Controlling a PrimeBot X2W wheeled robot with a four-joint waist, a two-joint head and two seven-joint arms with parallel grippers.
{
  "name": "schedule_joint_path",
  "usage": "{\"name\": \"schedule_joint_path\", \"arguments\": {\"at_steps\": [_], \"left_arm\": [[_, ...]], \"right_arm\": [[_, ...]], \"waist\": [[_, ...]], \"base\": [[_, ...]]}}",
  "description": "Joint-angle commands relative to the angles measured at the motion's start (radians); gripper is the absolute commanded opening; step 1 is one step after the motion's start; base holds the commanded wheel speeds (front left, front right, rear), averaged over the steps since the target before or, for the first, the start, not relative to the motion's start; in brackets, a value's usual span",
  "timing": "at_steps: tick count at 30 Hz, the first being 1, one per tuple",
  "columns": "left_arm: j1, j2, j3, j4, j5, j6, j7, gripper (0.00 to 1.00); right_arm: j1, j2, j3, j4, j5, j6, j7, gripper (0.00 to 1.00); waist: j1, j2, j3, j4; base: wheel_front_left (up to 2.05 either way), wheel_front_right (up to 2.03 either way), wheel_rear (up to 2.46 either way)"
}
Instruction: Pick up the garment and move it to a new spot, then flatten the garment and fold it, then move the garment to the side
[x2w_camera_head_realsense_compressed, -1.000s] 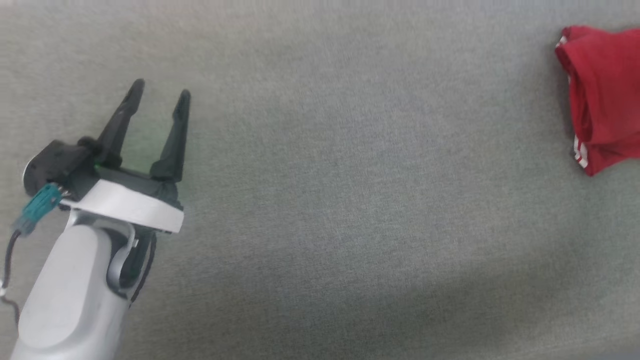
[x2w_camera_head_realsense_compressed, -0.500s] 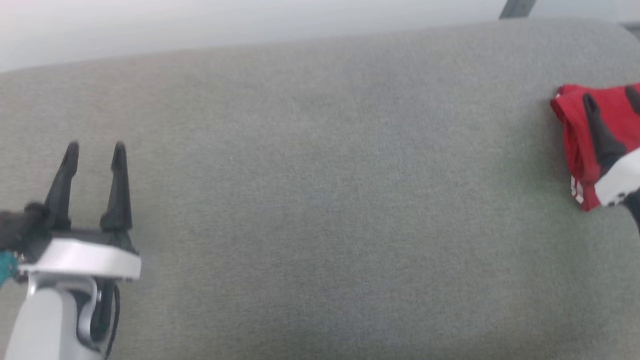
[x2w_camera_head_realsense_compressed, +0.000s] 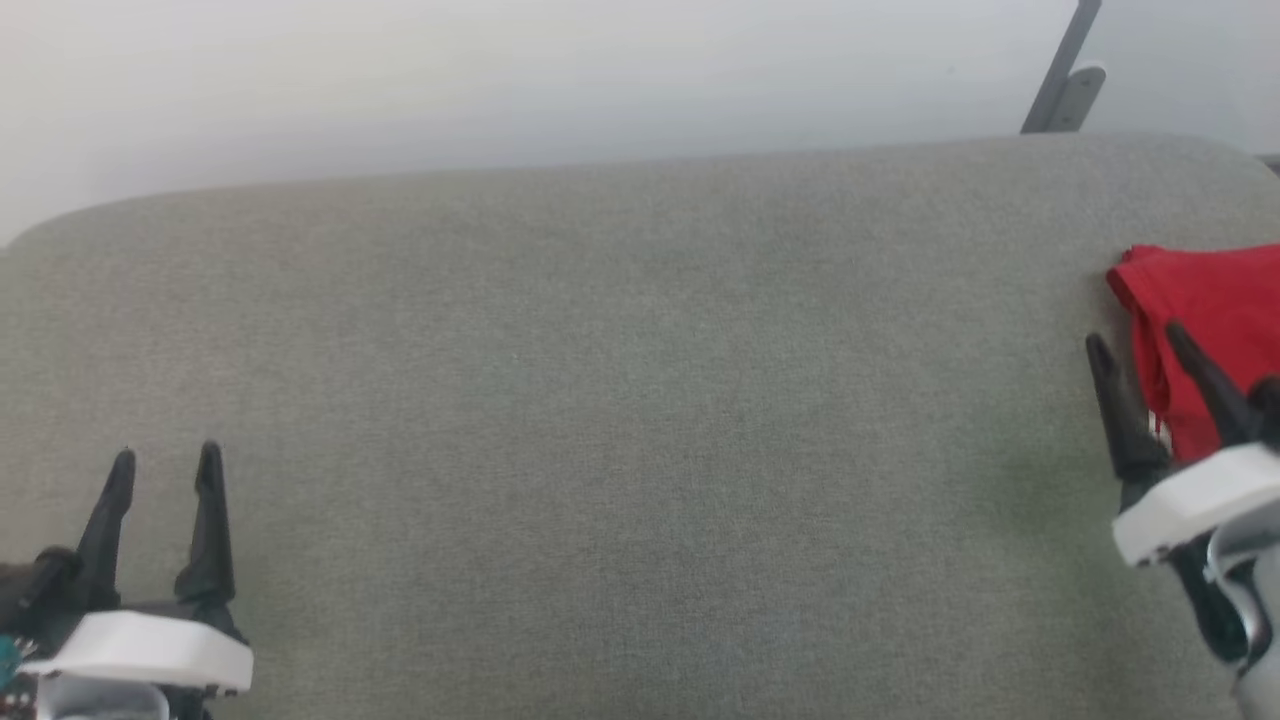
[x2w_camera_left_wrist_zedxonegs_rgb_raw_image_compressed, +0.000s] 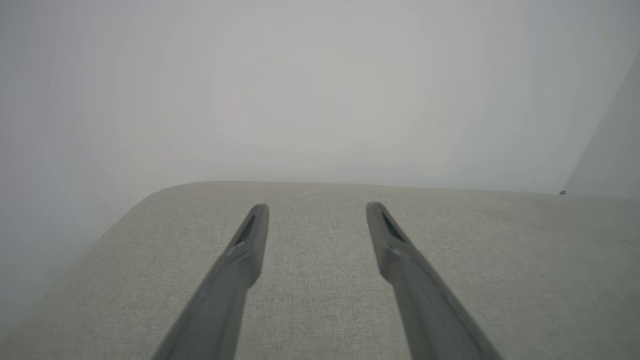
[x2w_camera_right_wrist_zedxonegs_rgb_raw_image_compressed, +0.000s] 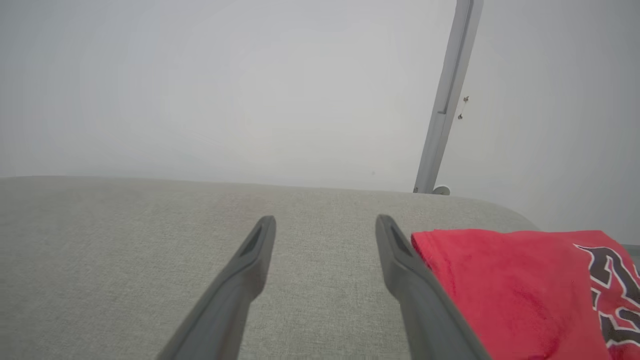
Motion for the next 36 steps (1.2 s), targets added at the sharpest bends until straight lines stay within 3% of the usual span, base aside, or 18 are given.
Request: {"name": "schedule_joint_path", "arguments": {"at_steps": [1,20,36], "left_arm": [[0.016,0.005,0.005,0.002,-0.007,-0.001,-0.003,1.0],[0.107,-0.026,0.065,-0.009,-0.028,-0.002,-0.003,1.0],[0.12,-0.029,0.043,-0.019,-0.012,-0.002,-0.003,1.0]], "right_arm": [[0.028,0.013,-0.012,-0.019,-0.013,-0.002,-0.004,1.0],[0.233,0.125,-0.141,-0.187,-0.107,-0.002,-0.004,1.0],[0.248,0.14,-0.156,-0.213,-0.116,-0.002,-0.005,1.0]], "waist": [[0.0,0.0,-0.01,0.007],[0.0,0.0,-0.049,0.026],[0.0,0.0,-0.047,0.028]], "base": [[0.0,0.0,0.0],[0.0,0.0,0.0],[0.0,0.0,0.0]]}}
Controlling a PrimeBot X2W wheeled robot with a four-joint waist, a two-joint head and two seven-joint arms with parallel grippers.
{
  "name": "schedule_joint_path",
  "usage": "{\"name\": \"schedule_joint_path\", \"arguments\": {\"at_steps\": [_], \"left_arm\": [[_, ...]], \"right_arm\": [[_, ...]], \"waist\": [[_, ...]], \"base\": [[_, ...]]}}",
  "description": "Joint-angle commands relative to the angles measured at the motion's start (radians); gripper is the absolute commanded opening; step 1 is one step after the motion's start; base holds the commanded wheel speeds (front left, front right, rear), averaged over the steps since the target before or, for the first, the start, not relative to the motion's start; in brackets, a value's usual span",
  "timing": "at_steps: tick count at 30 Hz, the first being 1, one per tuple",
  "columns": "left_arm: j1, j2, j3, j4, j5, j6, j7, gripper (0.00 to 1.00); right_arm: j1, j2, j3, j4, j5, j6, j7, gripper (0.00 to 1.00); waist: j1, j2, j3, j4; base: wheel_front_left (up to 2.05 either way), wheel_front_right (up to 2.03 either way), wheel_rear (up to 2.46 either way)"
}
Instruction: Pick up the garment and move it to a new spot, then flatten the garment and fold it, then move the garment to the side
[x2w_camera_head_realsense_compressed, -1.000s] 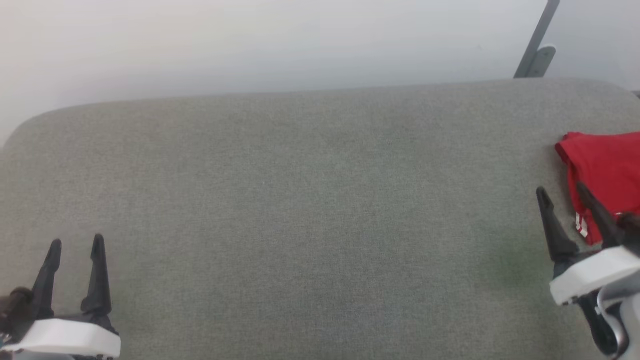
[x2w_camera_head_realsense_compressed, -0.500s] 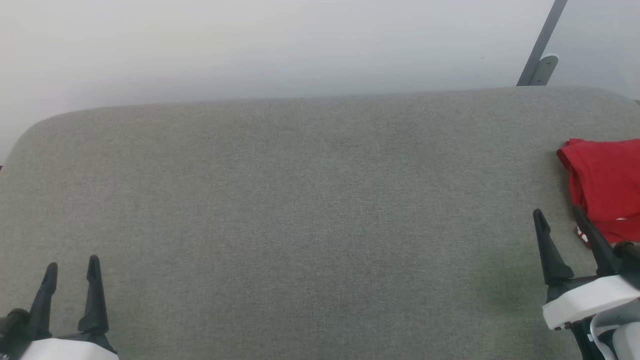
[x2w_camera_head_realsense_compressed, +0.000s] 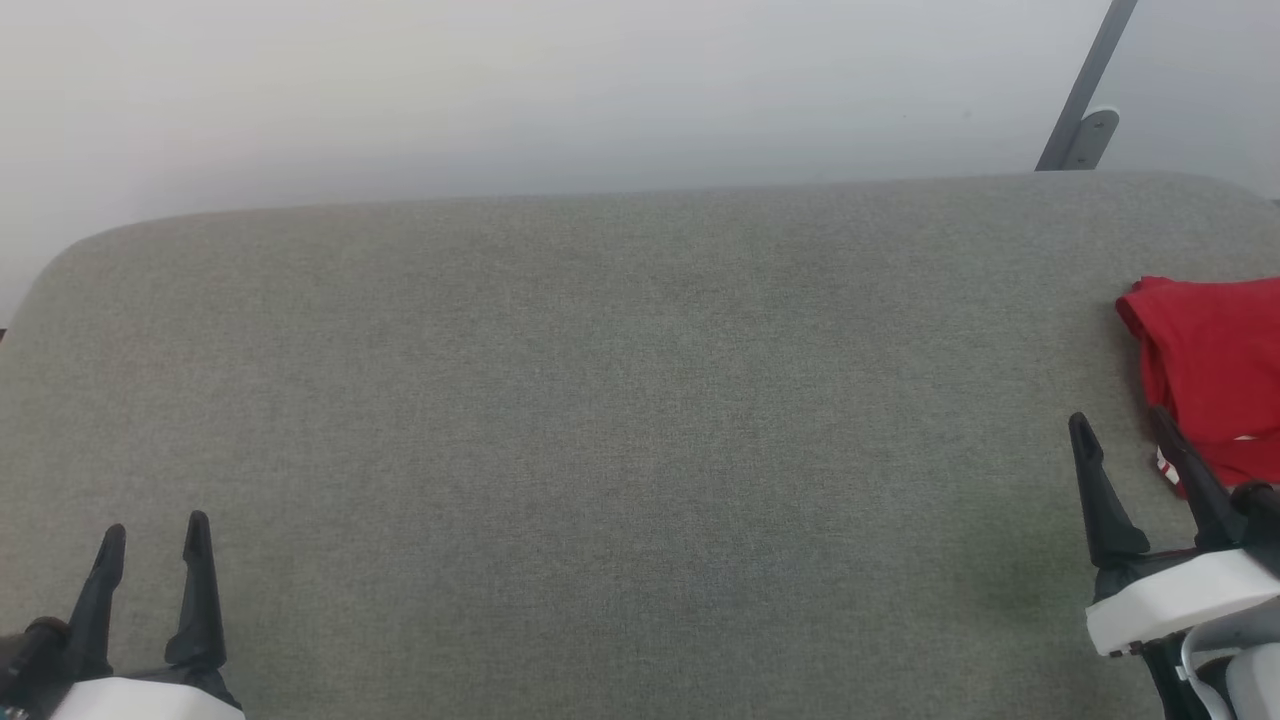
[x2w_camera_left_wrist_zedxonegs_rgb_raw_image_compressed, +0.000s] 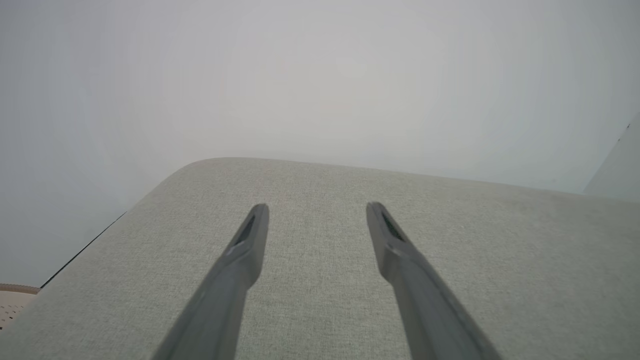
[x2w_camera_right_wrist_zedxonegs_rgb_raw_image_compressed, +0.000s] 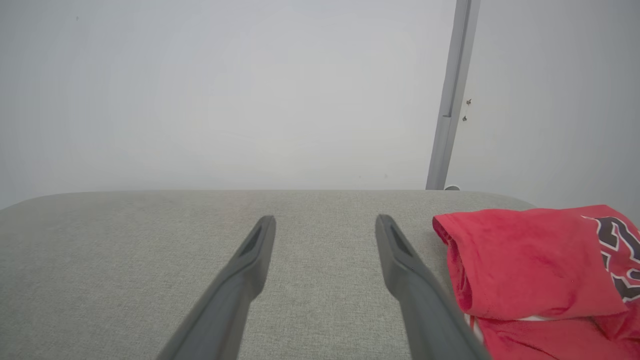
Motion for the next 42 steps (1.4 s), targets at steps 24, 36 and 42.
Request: {"name": "schedule_joint_path", "arguments": {"at_steps": [24,36,42], "left_arm": [[0.008,-0.075,-0.015,0.07,-0.035,0.0,0.025,0.0],[-0.023,-0.093,-0.031,0.07,-0.234,0.0,0.082,0.0],[-0.036,-0.102,-0.038,0.071,-0.324,0.0,0.107,0.0]], "right_arm": [[0.051,0.061,0.001,0.063,0.055,0.0,0.025,0.0],[0.04,0.094,-0.023,0.054,0.244,0.0,0.082,0.0],[0.035,0.11,-0.034,0.05,0.329,0.0,0.108,0.0]], "waist": [[0.0,-0.0001,-0.008,-0.001],[0.0,-0.0001,-0.012,0.0],[0.0,-0.0001,-0.014,0.0]], "base": [[0.0,0.0,0.0],[0.0,0.0,0.0],[0.0,0.0,0.0]]}}
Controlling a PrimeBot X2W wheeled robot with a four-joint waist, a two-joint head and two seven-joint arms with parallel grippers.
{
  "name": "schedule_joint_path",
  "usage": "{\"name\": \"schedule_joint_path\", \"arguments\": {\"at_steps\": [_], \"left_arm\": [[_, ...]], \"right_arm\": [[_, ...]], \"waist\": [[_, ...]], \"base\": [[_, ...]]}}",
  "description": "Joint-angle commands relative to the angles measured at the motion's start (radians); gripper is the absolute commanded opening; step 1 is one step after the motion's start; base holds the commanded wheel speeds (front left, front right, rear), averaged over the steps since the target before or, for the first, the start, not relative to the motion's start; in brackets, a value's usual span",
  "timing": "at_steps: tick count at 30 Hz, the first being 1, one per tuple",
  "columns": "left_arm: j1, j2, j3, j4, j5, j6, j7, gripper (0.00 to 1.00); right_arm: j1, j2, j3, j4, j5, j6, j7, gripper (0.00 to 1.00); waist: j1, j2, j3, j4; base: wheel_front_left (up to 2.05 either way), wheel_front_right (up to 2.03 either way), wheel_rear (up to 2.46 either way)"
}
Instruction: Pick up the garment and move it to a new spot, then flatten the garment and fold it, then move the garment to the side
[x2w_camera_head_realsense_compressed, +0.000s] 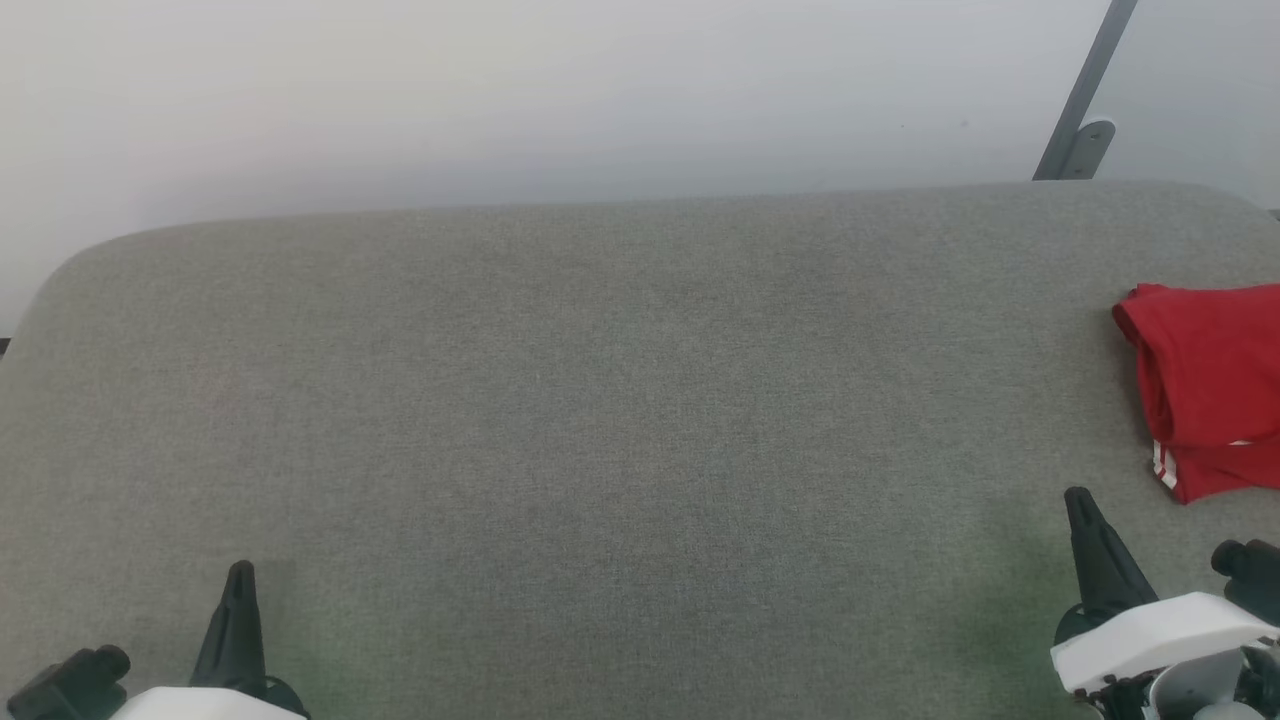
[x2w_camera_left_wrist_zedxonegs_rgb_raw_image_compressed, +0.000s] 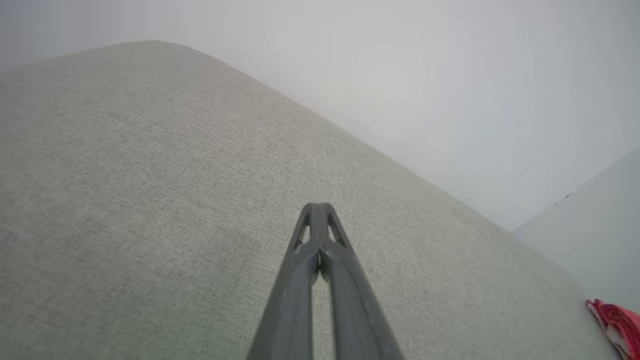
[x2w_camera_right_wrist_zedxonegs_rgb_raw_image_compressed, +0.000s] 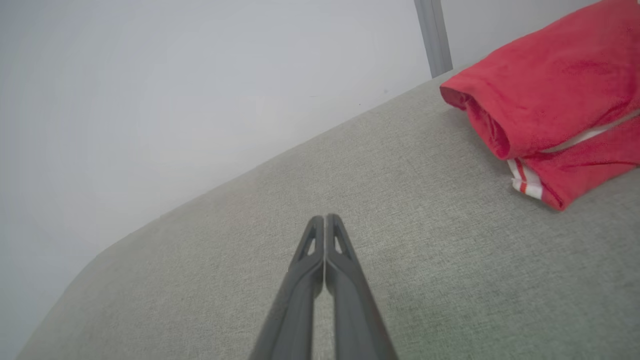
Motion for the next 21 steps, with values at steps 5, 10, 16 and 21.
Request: {"name": "schedule_joint_path", "arguments": {"at_steps": [5,10,16,21], "left_arm": [[-0.039,0.0,-0.005,-0.014,-0.091,-0.001,0.024,0.0],[-0.049,-0.006,-0.01,-0.014,-0.157,-0.001,0.043,0.0],[-0.06,-0.014,-0.016,-0.013,-0.232,-0.001,0.064,0.0],[-0.069,-0.019,-0.02,-0.013,-0.279,-0.001,0.078,0.0]], "right_arm": [[-0.026,0.009,-0.014,-0.02,0.085,0.0,0.023,0.0],[-0.03,0.021,-0.023,-0.023,0.148,0.0,0.042,0.0],[-0.034,0.034,-0.032,-0.026,0.219,0.0,0.064,0.0],[-0.037,0.042,-0.037,-0.029,0.264,0.0,0.078,0.0]], "waist": [[0.0,-0.0001,-0.002,0.0],[0.0,-0.0001,-0.003,0.001],[0.0,-0.0001,-0.006,0.001],[0.0,-0.0001,-0.007,0.002]], "base": [[0.0,0.0,0.0],[0.0,0.0,0.0],[0.0,0.0,0.0],[0.0,0.0,0.0]]}}
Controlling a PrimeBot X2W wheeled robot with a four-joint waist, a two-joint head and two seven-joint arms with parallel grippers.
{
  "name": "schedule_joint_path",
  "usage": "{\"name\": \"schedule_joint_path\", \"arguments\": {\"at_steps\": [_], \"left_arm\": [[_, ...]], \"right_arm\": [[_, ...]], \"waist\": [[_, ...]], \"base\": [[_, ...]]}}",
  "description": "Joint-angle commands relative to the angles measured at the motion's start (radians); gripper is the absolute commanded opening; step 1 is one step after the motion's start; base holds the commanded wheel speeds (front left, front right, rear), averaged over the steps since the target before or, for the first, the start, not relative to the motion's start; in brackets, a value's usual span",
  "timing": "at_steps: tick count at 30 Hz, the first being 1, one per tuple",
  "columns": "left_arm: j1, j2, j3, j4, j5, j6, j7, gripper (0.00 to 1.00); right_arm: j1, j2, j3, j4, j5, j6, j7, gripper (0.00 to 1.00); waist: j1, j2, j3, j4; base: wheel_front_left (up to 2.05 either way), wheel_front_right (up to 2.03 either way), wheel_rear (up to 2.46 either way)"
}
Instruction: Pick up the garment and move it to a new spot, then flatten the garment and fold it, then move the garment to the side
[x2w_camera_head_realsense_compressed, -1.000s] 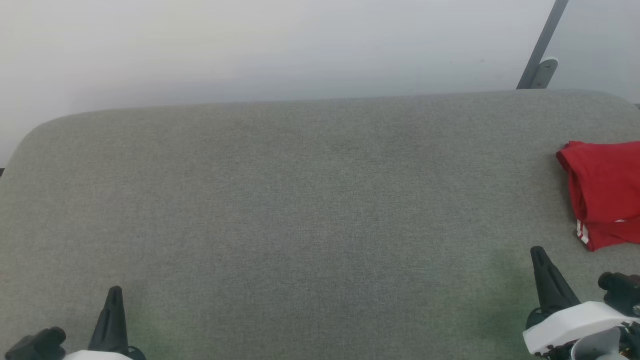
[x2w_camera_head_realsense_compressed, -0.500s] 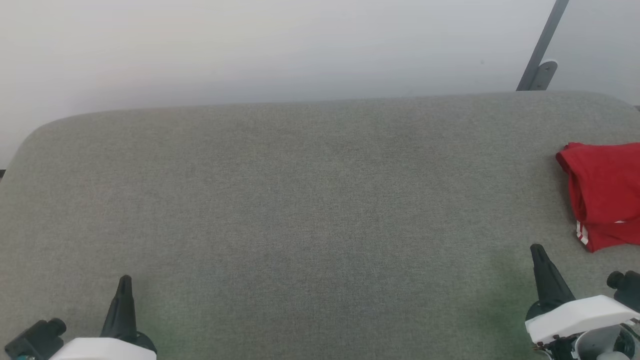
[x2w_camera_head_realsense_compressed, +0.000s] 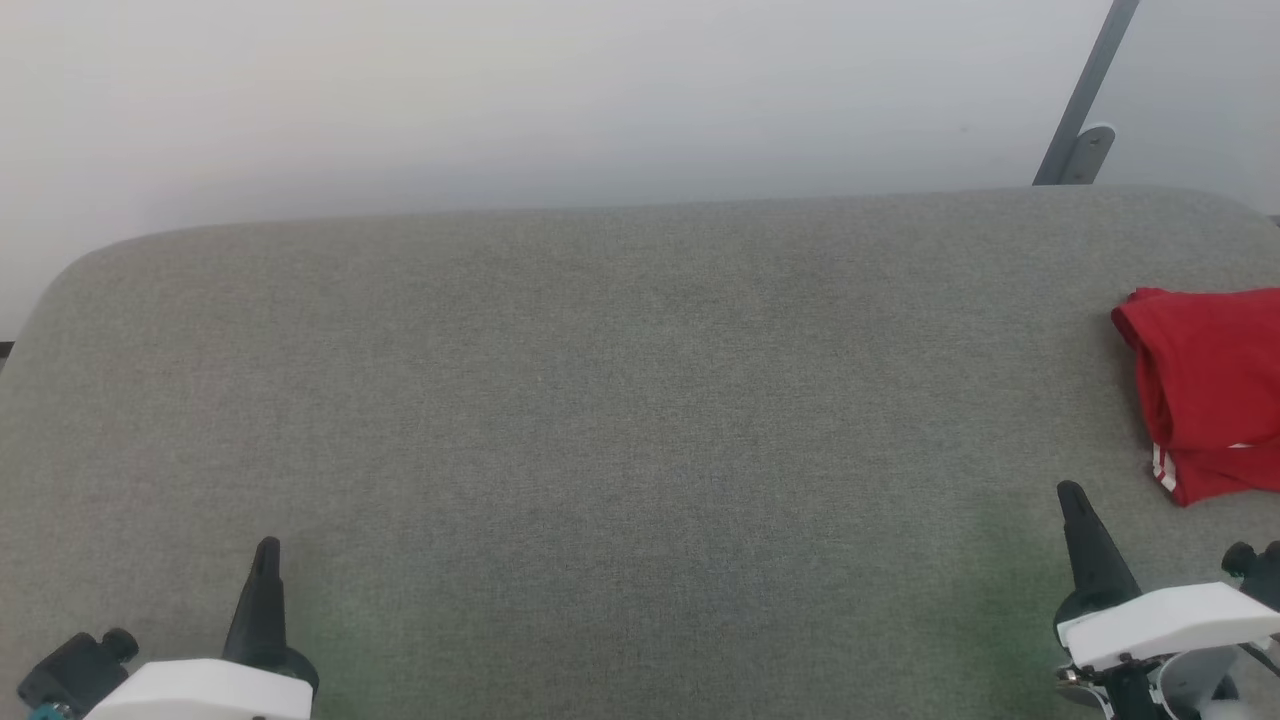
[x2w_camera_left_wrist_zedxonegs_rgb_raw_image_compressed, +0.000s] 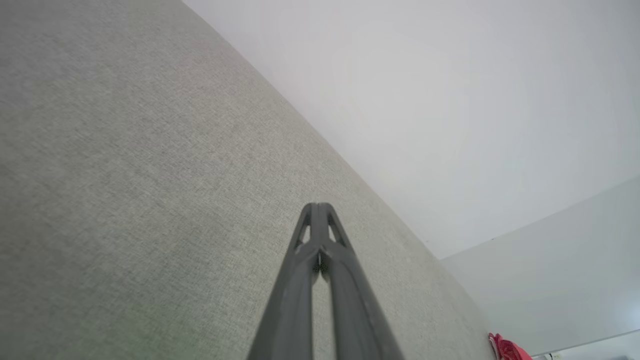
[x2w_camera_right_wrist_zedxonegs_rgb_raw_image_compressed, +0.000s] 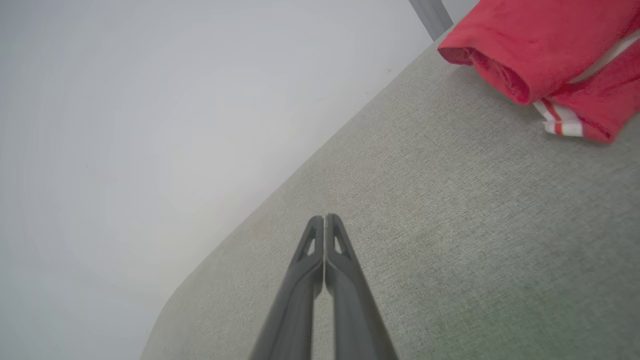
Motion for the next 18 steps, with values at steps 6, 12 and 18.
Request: {"name": "schedule_joint_path", "arguments": {"at_steps": [6,12,18], "left_arm": [[-0.037,-0.003,-0.005,-0.012,-0.083,-0.001,0.024,0.0],[-0.049,-0.008,-0.01,-0.011,-0.147,-0.001,0.043,0.0],[-0.056,-0.014,-0.014,-0.011,-0.206,-0.001,0.061,0.0]], "right_arm": [[-0.027,0.009,-0.013,-0.02,0.082,0.0,0.025,0.0],[-0.031,0.02,-0.022,-0.023,0.143,0.0,0.044,0.0],[-0.035,0.03,-0.029,-0.025,0.199,-0.001,0.061,0.0]], "waist": [[0.0,0.0,-0.002,0.001],[0.0,0.0,-0.004,0.001],[0.0,0.0,-0.006,0.002]], "base": [[0.0,0.0,0.0],[0.0,0.0,0.0],[0.0,0.0,0.0]]}}
